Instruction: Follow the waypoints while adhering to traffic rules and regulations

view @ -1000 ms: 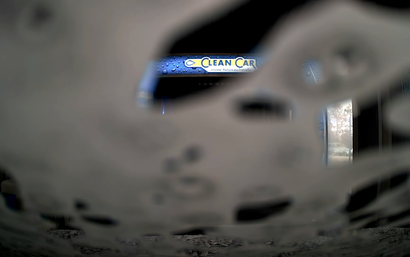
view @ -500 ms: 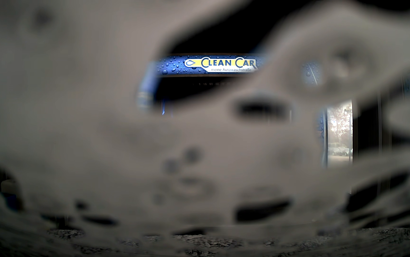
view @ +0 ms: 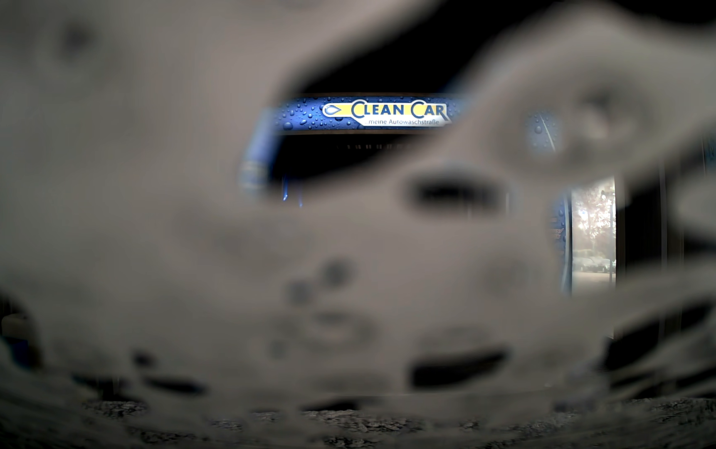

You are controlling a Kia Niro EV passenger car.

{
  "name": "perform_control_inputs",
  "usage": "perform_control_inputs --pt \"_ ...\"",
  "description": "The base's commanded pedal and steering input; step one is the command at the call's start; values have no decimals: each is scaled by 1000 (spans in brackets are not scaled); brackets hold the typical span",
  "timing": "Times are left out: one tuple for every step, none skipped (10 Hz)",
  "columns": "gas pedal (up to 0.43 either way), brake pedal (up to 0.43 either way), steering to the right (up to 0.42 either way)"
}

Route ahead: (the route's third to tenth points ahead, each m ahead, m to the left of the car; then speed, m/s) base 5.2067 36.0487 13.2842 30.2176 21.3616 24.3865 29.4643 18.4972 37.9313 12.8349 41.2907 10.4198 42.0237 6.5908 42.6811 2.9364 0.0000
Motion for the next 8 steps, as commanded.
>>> perform_control_inputs --pt "0 0 -14" --pt "0 0 -14" --pt "0 0 -14" --pt "0 0 -14" --pt "0 0 -14" --pt "0 0 -15" --pt "0 0 -15" --pt "0 0 -15"
